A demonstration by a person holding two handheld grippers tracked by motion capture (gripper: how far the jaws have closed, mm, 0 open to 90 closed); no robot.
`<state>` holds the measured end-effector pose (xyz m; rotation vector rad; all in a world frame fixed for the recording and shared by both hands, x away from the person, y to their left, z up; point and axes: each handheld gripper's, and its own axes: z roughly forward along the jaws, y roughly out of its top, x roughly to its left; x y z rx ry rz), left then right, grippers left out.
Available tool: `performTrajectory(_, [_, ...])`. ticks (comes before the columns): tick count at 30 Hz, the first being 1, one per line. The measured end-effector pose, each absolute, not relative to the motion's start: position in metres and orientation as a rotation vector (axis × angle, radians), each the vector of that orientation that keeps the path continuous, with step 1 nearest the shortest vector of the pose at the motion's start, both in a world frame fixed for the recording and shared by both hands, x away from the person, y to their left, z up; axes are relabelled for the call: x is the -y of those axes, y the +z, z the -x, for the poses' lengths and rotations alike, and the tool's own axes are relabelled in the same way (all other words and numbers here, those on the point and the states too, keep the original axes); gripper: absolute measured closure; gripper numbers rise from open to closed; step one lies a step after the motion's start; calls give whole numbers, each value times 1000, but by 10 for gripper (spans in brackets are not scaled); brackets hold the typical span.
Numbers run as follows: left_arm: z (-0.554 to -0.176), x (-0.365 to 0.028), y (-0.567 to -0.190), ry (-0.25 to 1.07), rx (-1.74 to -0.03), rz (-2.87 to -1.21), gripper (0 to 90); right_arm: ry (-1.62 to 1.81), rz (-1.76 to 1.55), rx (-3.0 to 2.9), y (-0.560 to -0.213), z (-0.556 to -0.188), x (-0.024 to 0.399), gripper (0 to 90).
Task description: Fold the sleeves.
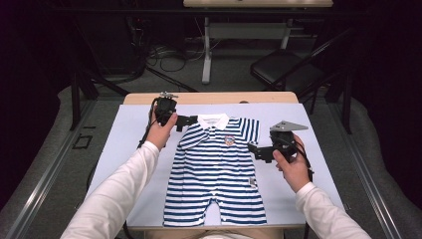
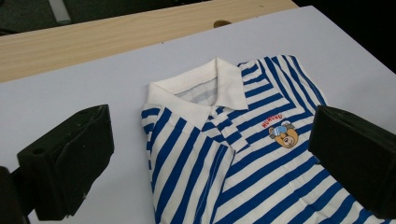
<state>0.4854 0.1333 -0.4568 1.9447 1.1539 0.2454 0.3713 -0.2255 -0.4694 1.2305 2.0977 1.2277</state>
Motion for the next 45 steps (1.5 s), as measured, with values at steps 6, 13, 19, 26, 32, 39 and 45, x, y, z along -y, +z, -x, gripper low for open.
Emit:
performTrajectory(6, [-485, -135, -456, 250, -1154, -1948, 5, 1195, -1270, -2113, -463, -389, 225, 12])
performTrajectory(13, [-483, -137, -453, 251, -1148, -1949, 5, 1153, -1333, -2131, -460, -411, 227, 12])
performTrajectory(19, [-483, -139, -453, 242, -1153, -1945, 4, 1095, -1355, -2128, -460, -428, 226, 12])
performTrajectory(26, [-483, -139, -453, 243, -1153, -1957, 4, 1044, -1373, -2119, -460, -444, 222, 12])
performTrajectory(32, [-483, -140, -453, 259, -1148, -1964, 4, 1013, -1368, -2133, -460, -455, 218, 12])
performTrajectory(39, [-482, -141, -452, 261, -1149, -1970, 5, 982, -1382, -2122, -459, -469, 216, 12])
performTrajectory(45, [-482, -141, -453, 258, -1139, -1974, 5, 971, -1406, -2116, -460, -482, 217, 16])
